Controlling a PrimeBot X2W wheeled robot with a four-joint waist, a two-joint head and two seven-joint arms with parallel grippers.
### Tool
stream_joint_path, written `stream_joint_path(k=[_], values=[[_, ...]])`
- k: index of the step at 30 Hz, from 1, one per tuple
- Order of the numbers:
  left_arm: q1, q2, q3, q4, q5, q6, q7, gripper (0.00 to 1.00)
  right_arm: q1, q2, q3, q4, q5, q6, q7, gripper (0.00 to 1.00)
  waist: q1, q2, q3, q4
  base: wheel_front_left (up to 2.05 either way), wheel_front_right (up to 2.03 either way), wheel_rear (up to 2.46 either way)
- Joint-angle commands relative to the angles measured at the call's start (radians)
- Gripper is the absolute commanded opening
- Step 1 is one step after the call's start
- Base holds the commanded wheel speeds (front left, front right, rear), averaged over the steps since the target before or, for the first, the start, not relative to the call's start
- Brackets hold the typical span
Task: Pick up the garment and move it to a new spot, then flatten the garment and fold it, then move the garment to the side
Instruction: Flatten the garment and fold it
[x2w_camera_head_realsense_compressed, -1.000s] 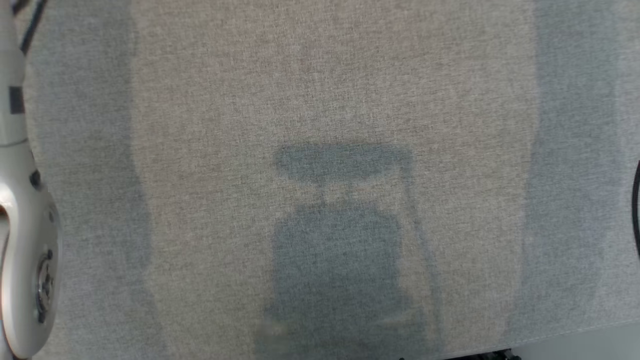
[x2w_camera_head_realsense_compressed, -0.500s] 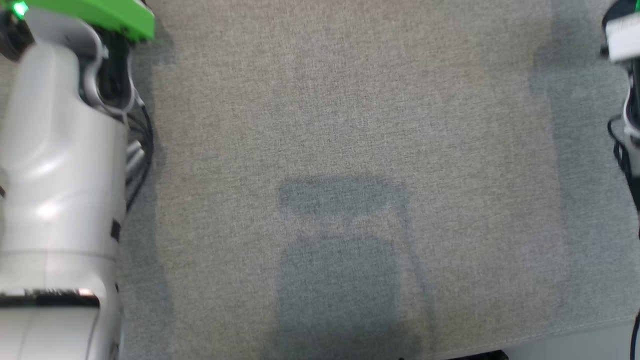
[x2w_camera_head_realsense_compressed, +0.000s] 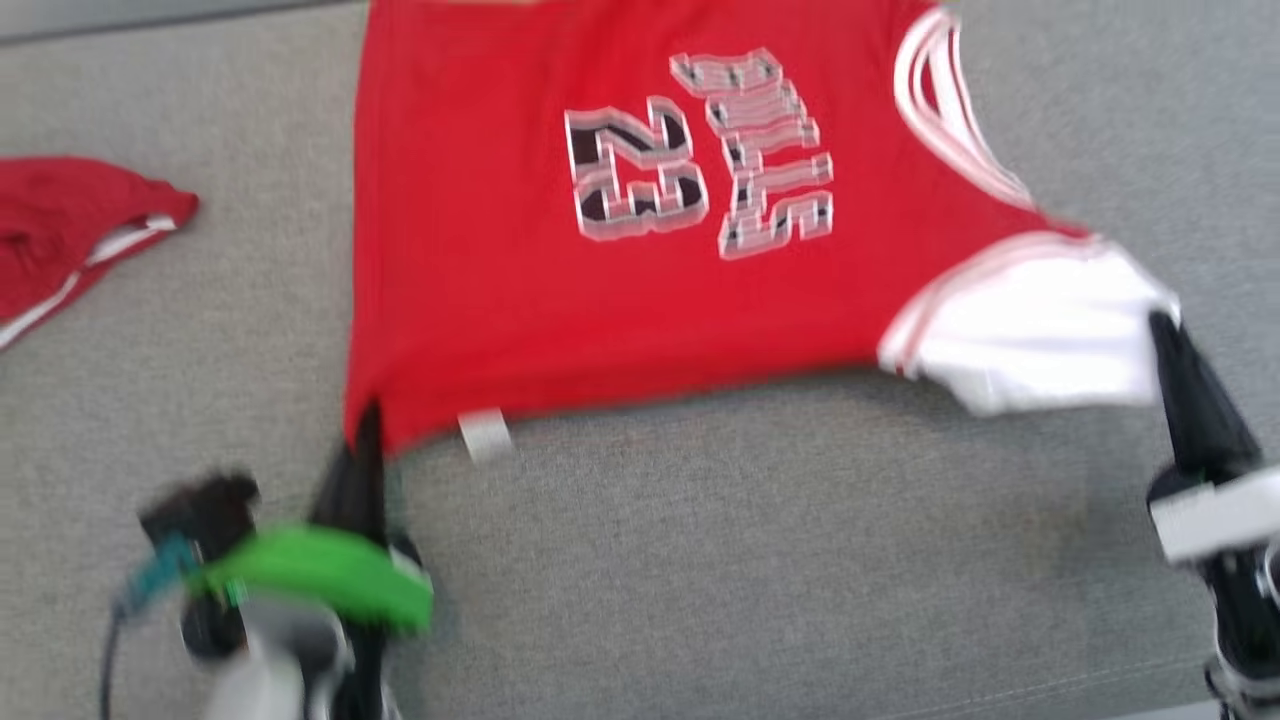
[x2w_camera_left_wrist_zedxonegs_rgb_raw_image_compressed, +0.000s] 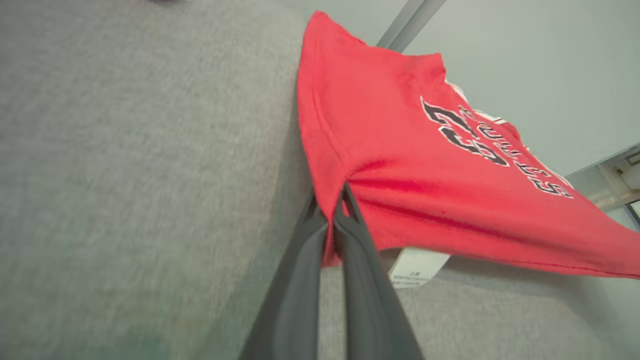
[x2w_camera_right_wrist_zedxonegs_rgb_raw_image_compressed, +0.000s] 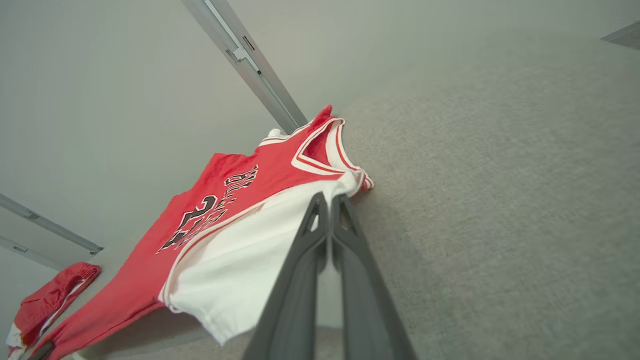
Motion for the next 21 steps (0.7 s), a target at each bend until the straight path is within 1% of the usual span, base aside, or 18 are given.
stream_joint_path(k=[1,3,5,7,10,12,14,16,21], values=[[0.11,-0.006,-0.004,-0.07,-0.014,0.033,0.012,0.0,0.07,0.008,-0.029,-0.002,-0.017,-0.002,0.001,0.0,0.0001,0.0,-0.151,-0.022,0.0,0.0,0.0],[0.251,-0.018,-0.025,-0.175,-0.021,0.071,0.031,0.0,0.158,0.028,-0.058,-0.006,-0.041,-0.002,0.0,0.0,0.0001,0.0,-0.161,-0.017,0.0,0.0,0.0],[0.363,-0.031,-0.044,-0.266,-0.024,0.106,0.038,0.0,0.231,0.066,-0.087,-0.013,-0.043,-0.002,-0.002,0.0,0.0001,0.0,-0.163,-0.011,0.0,0.0,0.0],[0.439,-0.04,-0.069,-0.331,-0.032,0.126,0.051,0.0,0.3,0.097,-0.116,-0.023,-0.047,-0.002,-0.005,0.0,0.0001,0.0,-0.16,0.003,0.0,0.0,0.0],[0.486,-0.045,-0.097,-0.383,-0.036,0.141,0.07,0.0,0.345,0.127,-0.131,-0.039,-0.06,-0.001,0.001,0.0,0.0001,0.0,-0.142,0.011,0.0,0.0,0.0],[0.48,-0.05,-0.115,-0.4,-0.048,0.146,0.089,0.0,0.34,0.144,-0.139,-0.037,-0.064,-0.001,0.006,0.0,0.0001,0.0,-0.124,0.011,0.0,0.0,0.0],[0.446,-0.052,-0.124,-0.407,-0.044,0.153,0.105,0.0,0.305,0.147,-0.132,-0.031,-0.076,-0.001,0.018,0.0,0.0001,0.0,-0.107,0.007,0.0,0.0,0.0],[0.404,-0.05,-0.129,-0.411,-0.043,0.159,0.129,0.0,0.262,0.143,-0.119,-0.026,-0.088,-0.001,0.029,0.0,0.0001,0.0,-0.088,0.004,0.0,0.0,0.0],[0.289,-0.052,-0.121,-0.424,-0.084,0.171,0.199,0.0,0.124,0.124,-0.084,0.0,-0.106,-0.001,0.058,0.0,0.0001,0.0,-0.037,-0.006,0.0,0.0,0.0]])
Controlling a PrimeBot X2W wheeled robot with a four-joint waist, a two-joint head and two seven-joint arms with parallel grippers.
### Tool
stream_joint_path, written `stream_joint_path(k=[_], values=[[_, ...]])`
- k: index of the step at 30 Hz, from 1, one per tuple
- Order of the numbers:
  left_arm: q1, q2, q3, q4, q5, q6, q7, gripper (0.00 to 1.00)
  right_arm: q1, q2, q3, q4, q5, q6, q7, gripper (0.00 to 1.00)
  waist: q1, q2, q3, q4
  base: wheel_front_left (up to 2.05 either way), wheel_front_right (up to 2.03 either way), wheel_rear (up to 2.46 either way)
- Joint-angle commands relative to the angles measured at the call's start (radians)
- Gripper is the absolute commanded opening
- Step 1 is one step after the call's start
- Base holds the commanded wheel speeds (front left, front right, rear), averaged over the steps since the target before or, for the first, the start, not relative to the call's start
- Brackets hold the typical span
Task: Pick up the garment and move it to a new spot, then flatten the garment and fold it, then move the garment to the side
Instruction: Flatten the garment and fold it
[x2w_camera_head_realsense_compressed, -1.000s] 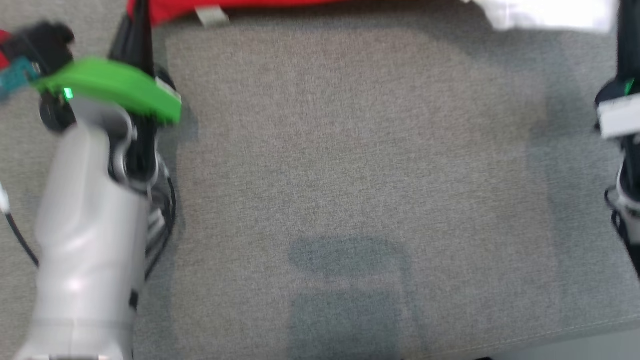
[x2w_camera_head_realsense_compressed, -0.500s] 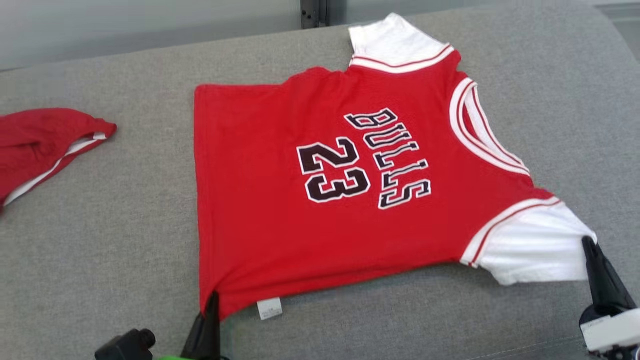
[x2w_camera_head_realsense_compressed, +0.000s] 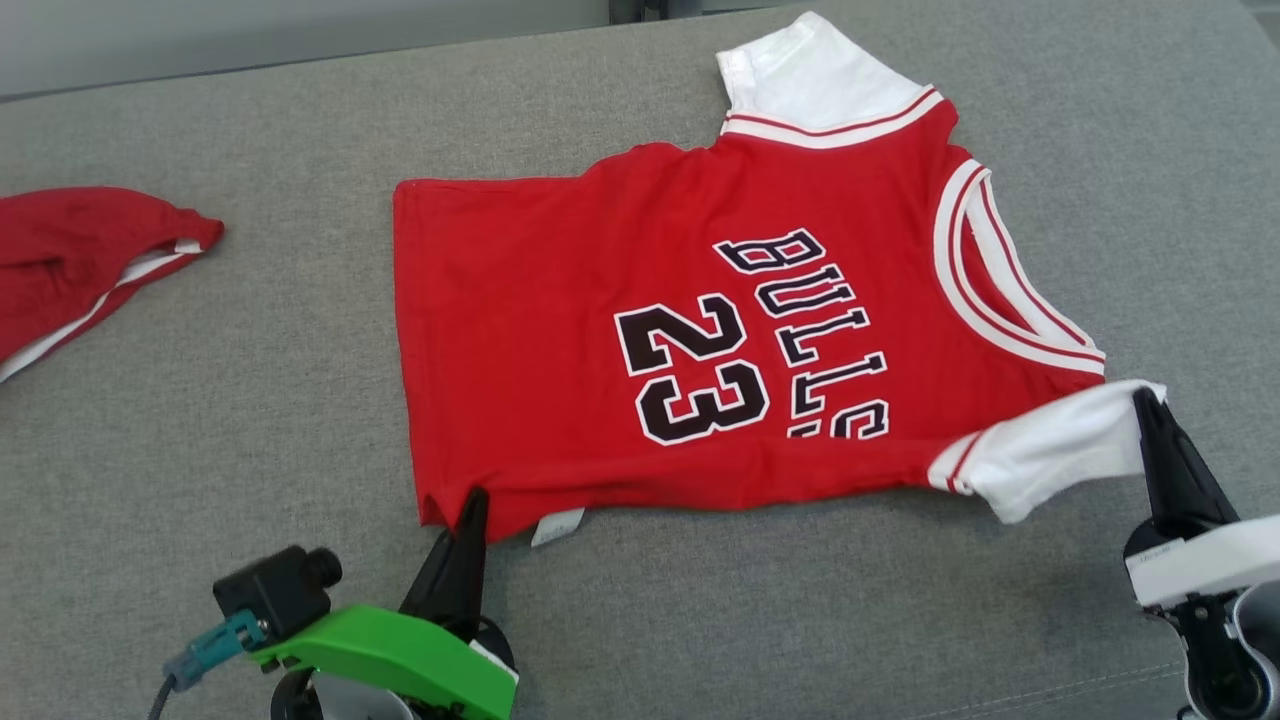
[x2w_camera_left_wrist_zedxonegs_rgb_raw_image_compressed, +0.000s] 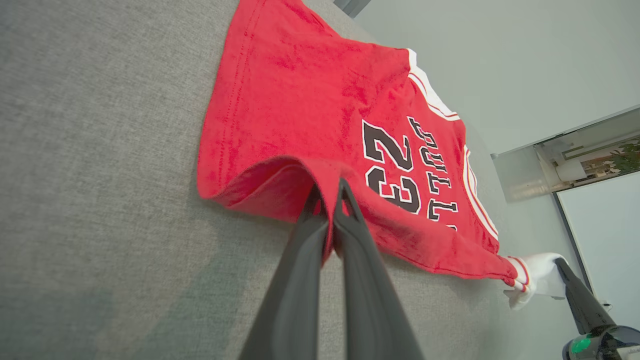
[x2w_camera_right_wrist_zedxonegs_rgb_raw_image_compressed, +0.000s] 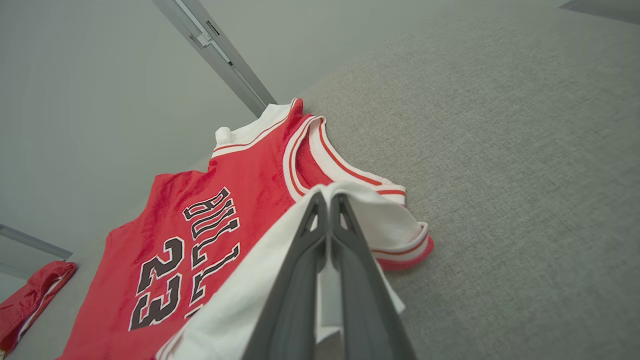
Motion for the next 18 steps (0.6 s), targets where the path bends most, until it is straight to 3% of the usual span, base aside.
stream_joint_path(k=[1,15,16,17,18], values=[[-0.039,0.0,0.002,-0.007,-0.031,0.005,0.023,0.0,-0.042,-0.009,0.012,0.011,-0.003,0.0,0.009,0.0,0.0001,0.0,0.038,-0.011,0.0,0.0,0.0],[-0.208,0.038,0.056,0.07,-0.097,0.06,0.179,0.0,-0.313,-0.096,0.141,0.208,-0.042,0.0,0.06,0.0,0.0001,0.0,0.047,-0.015,0.0,0.0,0.0],[-0.215,0.038,0.061,0.077,-0.099,0.066,0.183,0.15,-0.327,-0.099,0.152,0.223,-0.045,0.0,0.068,0.08,0.0001,0.0,0.047,-0.014,0.0,0.0,0.0],[-0.218,0.037,0.062,0.084,-0.102,0.069,0.188,0.48,-0.342,-0.107,0.16,0.232,-0.055,0.0,0.065,0.48,0.0001,0.0,0.048,-0.013,0.0,0.0,0.0],[-0.219,0.037,0.062,0.092,-0.106,0.072,0.19,1.0,-0.356,-0.113,0.16,0.251,-0.06,0.0,0.063,1.0,0.0001,0.0,0.047,-0.012,0.0,0.0,0.0]])
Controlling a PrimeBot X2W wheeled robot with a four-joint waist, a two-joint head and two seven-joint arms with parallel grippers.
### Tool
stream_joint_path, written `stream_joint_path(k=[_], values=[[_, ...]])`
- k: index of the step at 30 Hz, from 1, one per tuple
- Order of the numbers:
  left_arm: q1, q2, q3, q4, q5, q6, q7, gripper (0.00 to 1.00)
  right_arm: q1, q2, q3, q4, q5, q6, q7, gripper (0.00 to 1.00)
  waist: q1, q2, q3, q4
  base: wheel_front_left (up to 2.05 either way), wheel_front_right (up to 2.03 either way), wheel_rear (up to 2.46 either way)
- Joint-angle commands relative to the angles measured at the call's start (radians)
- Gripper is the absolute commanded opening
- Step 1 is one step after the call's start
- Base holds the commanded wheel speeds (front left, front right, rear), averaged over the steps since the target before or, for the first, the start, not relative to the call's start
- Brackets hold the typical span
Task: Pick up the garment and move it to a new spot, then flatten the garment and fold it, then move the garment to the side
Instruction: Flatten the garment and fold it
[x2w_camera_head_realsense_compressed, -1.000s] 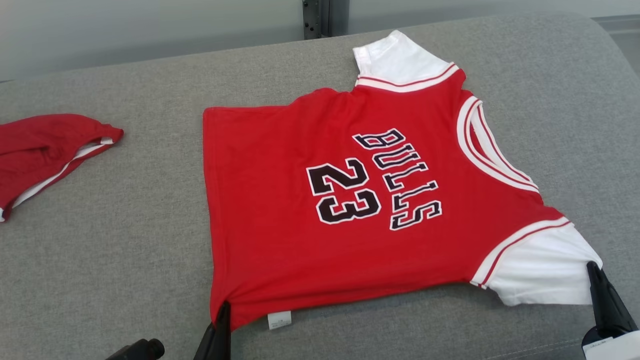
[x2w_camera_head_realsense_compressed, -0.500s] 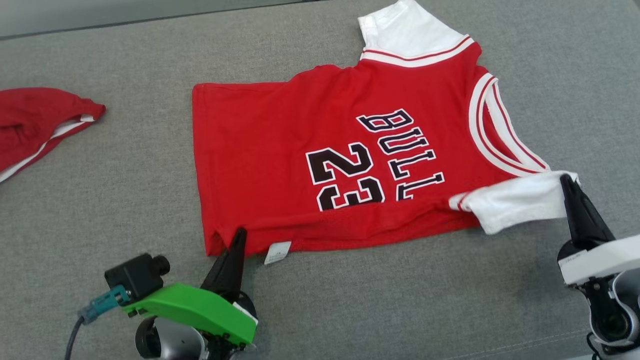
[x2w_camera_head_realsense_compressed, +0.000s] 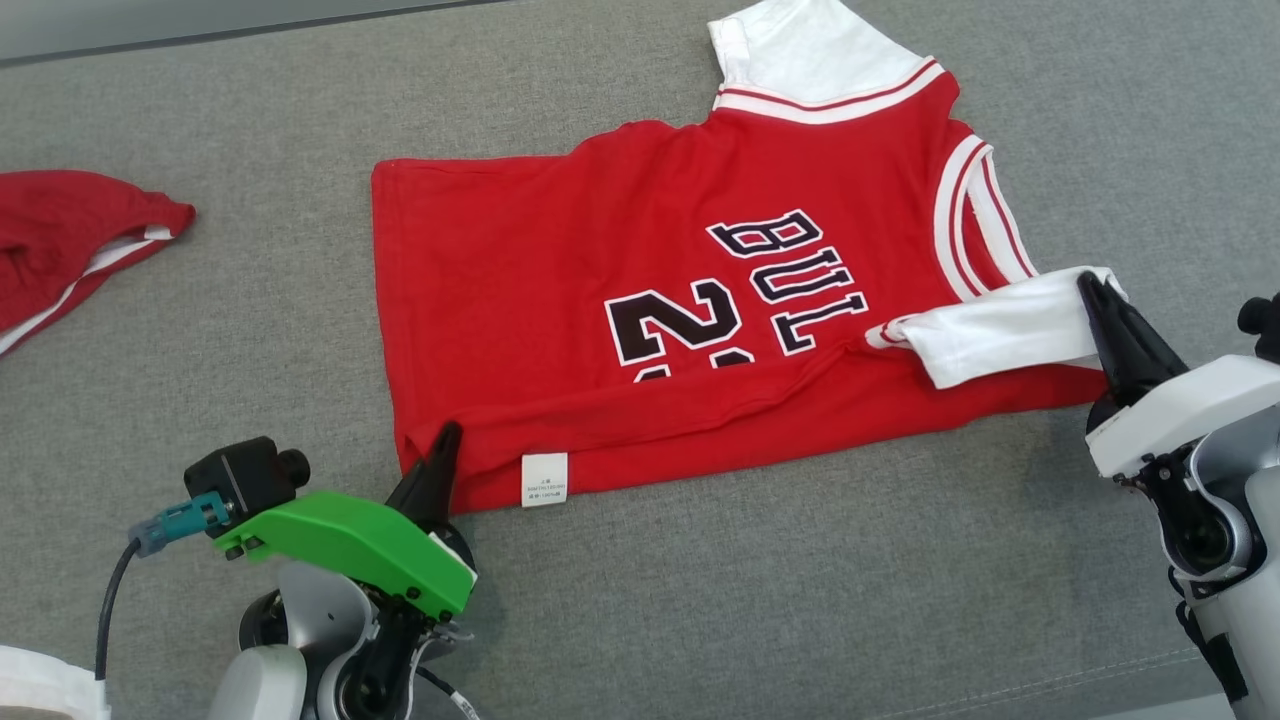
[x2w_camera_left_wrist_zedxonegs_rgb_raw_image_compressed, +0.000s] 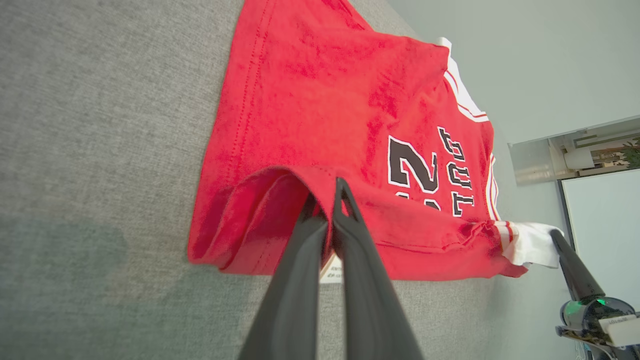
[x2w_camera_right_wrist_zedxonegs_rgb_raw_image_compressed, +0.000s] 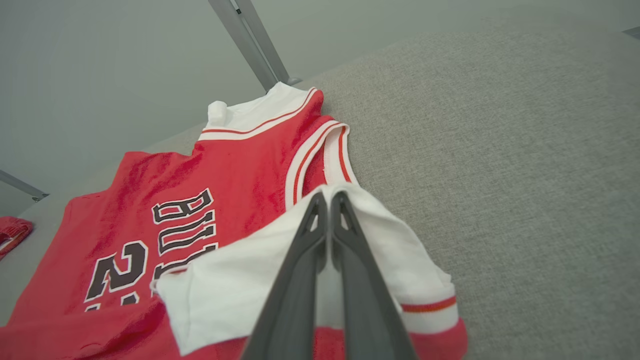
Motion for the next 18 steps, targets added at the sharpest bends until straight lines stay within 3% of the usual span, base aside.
stream_joint_path(k=[1,10,18], values=[[-0.015,0.004,0.004,0.011,-0.007,0.007,0.002,1.0,-0.025,-0.007,-0.001,0.02,-0.003,0.0,-0.005,1.0,0.0001,0.0,-0.001,0.002,0.0,0.0,0.0],[-0.017,0.022,0.043,0.078,0.046,0.0,-0.095,1.0,-0.045,-0.054,-0.009,0.07,-0.036,0.0,-0.082,1.0,0.0001,0.0,-0.023,0.011,0.0,0.0,0.0],[0.068,0.091,-0.041,0.056,0.115,-0.046,-0.077,1.0,0.094,-0.162,0.026,-0.012,-0.141,0.0,-0.043,1.0,0.0001,0.0,-0.052,0.008,0.0,0.0,0.0]])
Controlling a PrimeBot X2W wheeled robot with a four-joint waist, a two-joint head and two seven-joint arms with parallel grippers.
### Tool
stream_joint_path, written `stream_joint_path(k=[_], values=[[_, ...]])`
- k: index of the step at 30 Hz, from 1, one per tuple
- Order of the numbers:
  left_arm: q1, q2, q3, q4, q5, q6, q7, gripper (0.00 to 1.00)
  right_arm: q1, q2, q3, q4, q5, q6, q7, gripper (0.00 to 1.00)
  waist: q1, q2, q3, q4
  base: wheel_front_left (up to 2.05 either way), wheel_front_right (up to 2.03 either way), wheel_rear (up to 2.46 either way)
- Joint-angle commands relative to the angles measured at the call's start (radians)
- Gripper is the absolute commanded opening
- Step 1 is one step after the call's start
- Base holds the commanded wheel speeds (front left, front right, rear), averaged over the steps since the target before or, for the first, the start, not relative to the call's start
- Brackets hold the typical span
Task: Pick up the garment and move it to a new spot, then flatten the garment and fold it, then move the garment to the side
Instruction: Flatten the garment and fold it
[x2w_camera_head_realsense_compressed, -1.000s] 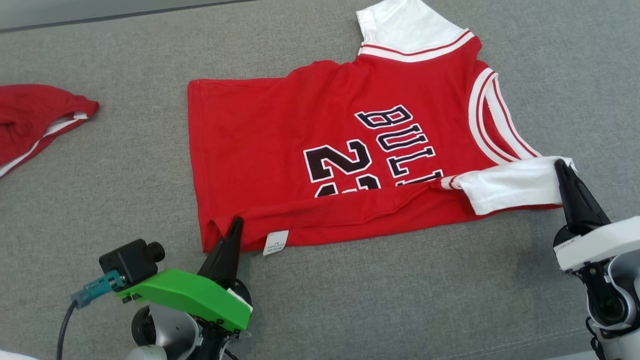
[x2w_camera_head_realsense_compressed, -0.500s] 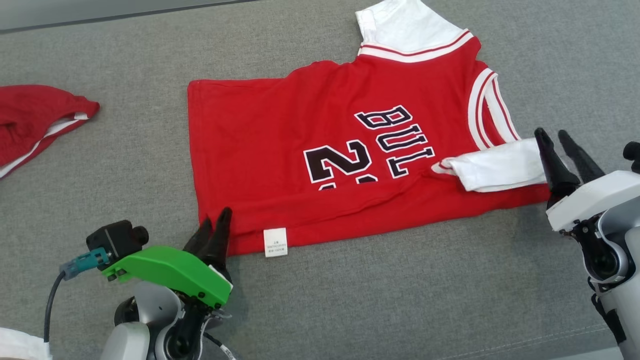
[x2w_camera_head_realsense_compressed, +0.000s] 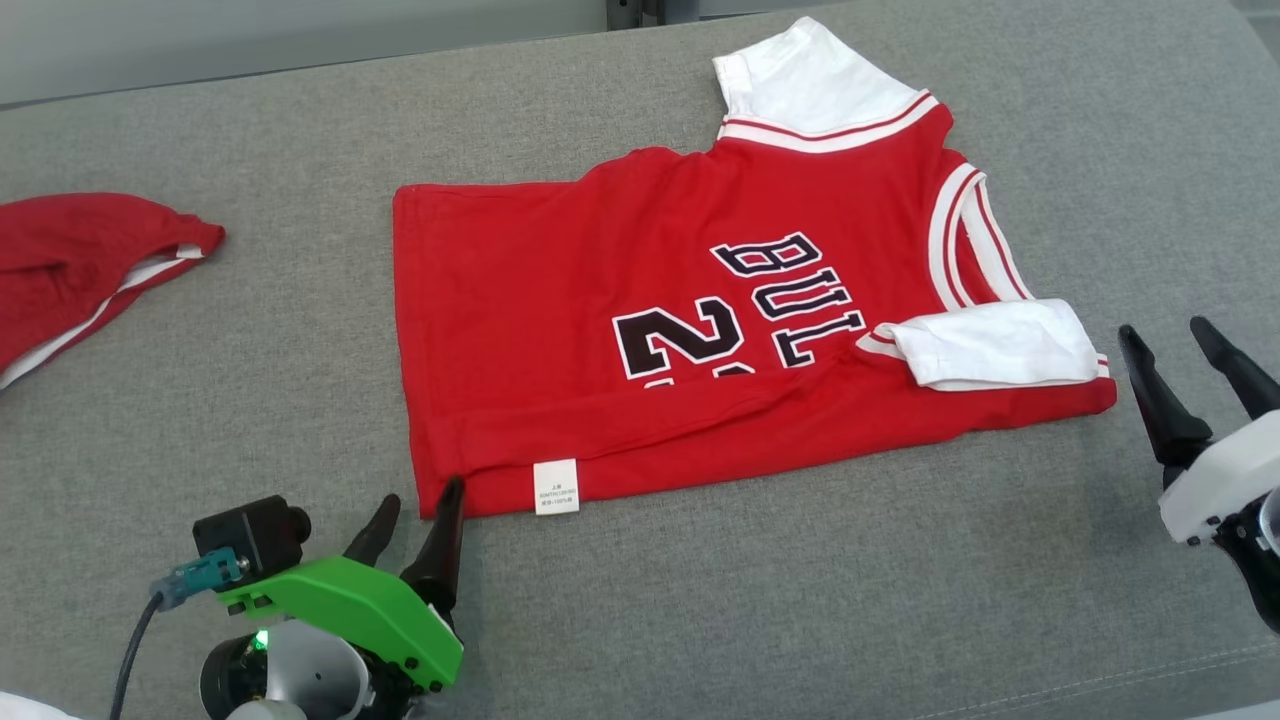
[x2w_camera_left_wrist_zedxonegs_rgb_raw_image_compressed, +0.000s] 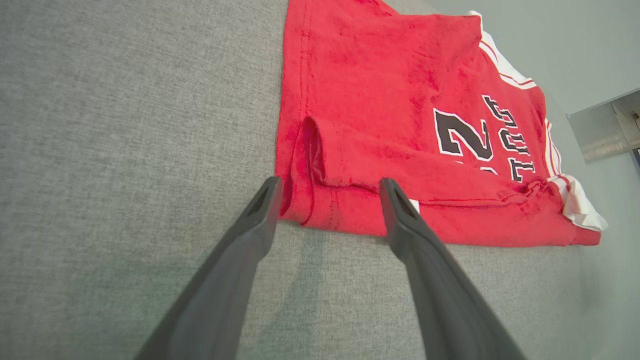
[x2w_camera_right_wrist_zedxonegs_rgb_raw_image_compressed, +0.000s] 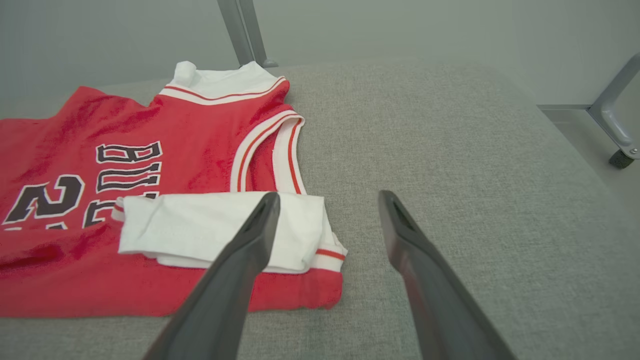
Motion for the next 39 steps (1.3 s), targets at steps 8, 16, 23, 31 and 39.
stream_joint_path(k=[8,16,23,31,39], values=[[-0.008,0.073,-0.05,0.014,0.052,-0.008,0.073,1.0,0.078,-0.046,-0.008,-0.072,0.014,0.0,0.164,1.0,0.0,0.0,0.066,-0.002,0.0,0.0,0.0],[-0.047,0.067,-0.065,0.07,0.045,-0.019,0.092,1.0,0.048,-0.036,0.005,-0.058,-0.003,0.0,0.223,1.0,0.0,0.0,0.11,0.012,0.0,0.0,0.0],[-0.094,0.066,-0.077,0.097,0.067,-0.026,0.087,1.0,0.018,-0.039,0.04,-0.04,0.009,0.0,0.25,1.0,0.0,0.0,0.123,0.022,0.0,0.0,0.0],[-0.093,0.067,-0.079,0.07,0.048,-0.029,0.1,1.0,0.009,-0.041,0.043,-0.035,0.022,0.0,0.257,1.0,0.0,0.0,0.116,0.022,0.0,0.0,0.0],[-0.101,0.056,-0.086,0.085,0.023,-0.044,0.111,0.0,0.006,-0.043,0.062,-0.03,0.044,0.0,0.27,0.9,0.0,0.0,0.12,0.019,0.0,0.0,0.0]])
